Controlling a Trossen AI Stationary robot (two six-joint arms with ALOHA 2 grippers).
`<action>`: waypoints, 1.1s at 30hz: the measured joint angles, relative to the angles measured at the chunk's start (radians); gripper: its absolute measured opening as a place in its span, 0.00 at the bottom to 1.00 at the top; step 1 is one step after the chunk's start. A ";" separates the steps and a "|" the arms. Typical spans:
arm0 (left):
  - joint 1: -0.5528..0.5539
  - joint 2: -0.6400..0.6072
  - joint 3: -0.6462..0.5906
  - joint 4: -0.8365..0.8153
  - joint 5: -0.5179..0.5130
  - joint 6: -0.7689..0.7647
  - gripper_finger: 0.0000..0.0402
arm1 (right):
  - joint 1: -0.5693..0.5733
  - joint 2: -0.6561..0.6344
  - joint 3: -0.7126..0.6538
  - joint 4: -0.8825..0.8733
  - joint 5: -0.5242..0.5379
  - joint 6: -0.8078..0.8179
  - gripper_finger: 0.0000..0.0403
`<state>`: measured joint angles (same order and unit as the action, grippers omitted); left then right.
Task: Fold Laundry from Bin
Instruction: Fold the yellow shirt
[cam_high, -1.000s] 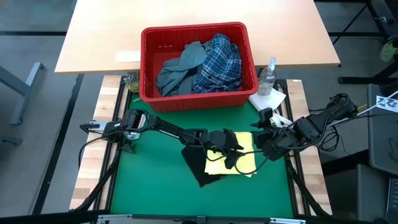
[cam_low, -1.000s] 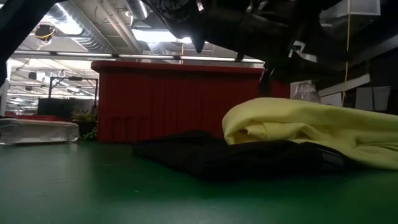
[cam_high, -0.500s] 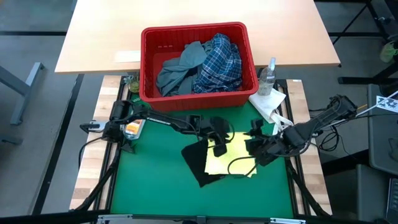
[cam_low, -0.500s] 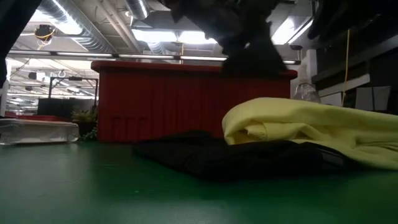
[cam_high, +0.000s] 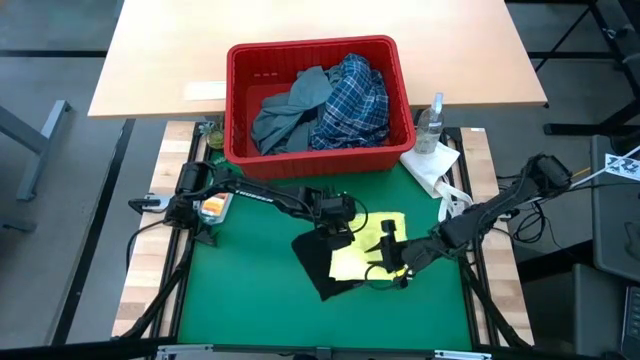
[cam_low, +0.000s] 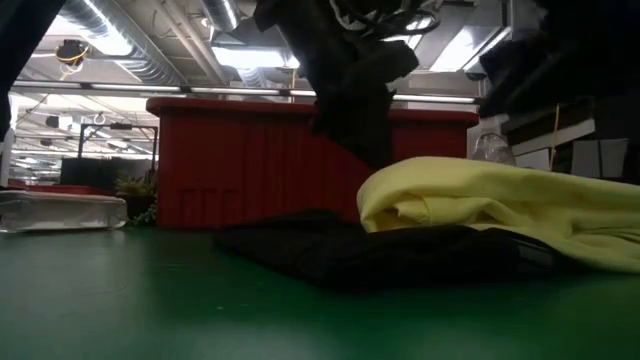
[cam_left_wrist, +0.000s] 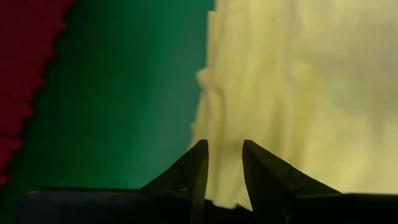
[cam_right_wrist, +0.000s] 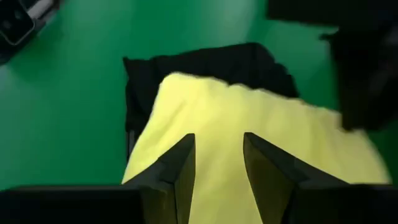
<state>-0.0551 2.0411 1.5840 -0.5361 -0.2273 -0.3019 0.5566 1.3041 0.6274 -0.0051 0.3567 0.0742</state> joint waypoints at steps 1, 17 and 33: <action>0.000 0.000 -0.003 0.000 -0.017 0.000 0.23 | -0.001 0.013 -0.023 0.022 -0.015 0.006 0.34; 0.043 0.002 -0.239 0.273 -0.110 -0.001 0.23 | -0.001 0.231 -0.090 0.062 -0.105 0.164 0.34; 0.139 -0.122 -0.206 0.182 -0.011 0.048 0.23 | 0.000 0.152 -0.042 0.077 -0.184 0.083 0.34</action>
<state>0.0841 1.9192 1.3777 -0.3539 -0.2386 -0.2543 0.5568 1.4565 0.5854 0.0723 0.1726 0.1569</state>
